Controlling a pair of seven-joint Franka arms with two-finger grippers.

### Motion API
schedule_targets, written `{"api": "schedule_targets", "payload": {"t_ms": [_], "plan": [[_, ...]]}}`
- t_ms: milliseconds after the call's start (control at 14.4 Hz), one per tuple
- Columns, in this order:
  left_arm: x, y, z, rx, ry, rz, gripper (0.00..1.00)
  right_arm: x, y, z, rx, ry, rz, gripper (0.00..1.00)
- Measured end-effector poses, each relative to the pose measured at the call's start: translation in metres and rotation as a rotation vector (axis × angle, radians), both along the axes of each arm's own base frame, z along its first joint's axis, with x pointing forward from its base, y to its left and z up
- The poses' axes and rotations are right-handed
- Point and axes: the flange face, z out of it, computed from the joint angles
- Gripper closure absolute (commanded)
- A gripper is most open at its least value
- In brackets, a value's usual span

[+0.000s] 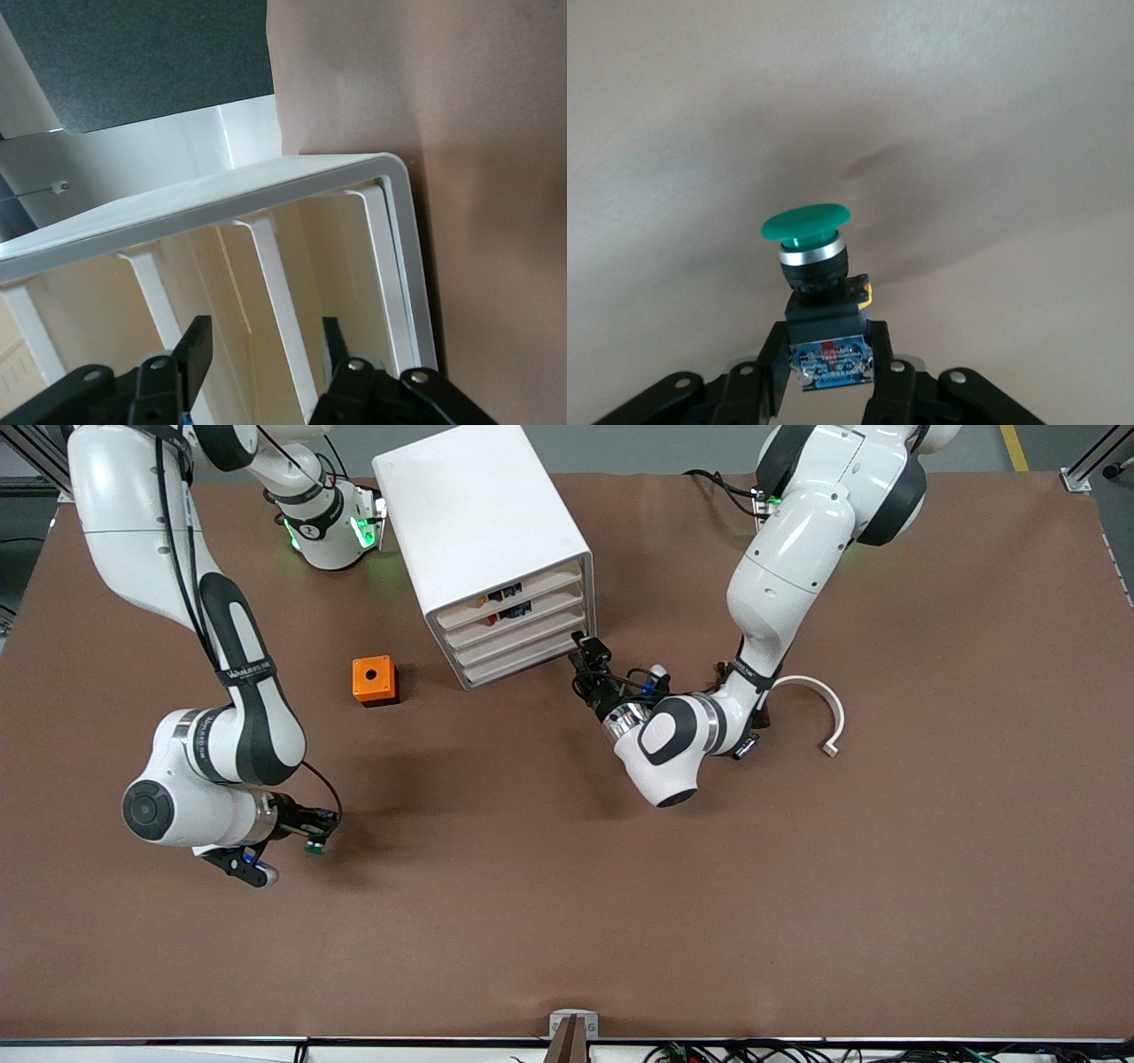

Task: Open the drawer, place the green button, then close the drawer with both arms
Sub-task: 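Pull the drawer open with the left gripper while the right gripper carries the button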

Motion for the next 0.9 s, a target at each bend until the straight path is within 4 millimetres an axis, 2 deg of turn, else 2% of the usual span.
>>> {"api": "schedule_targets", "payload": {"t_ms": [139,347,555,763,901], "plan": [[-0.009,-0.006,-0.006,0.003,0.009,-0.013,0.43,0.000,0.015,0.019,-0.003,0.029,-0.027,1.00],[-0.028,-0.023,-0.010,0.009,0.017,-0.051,0.45,-0.005,0.041,0.058,-0.011,0.062,-0.068,1.00],[-0.045,-0.036,-0.013,0.013,0.022,-0.085,0.60,-0.015,0.066,0.099,-0.022,0.079,-0.110,1.00],[-0.056,-0.042,-0.019,0.023,0.032,-0.102,0.73,-0.029,0.082,0.136,-0.035,0.104,-0.157,1.00],[-0.059,-0.042,-0.024,0.035,0.041,-0.104,0.77,-0.040,0.093,0.158,-0.047,0.119,-0.194,1.00]]}}
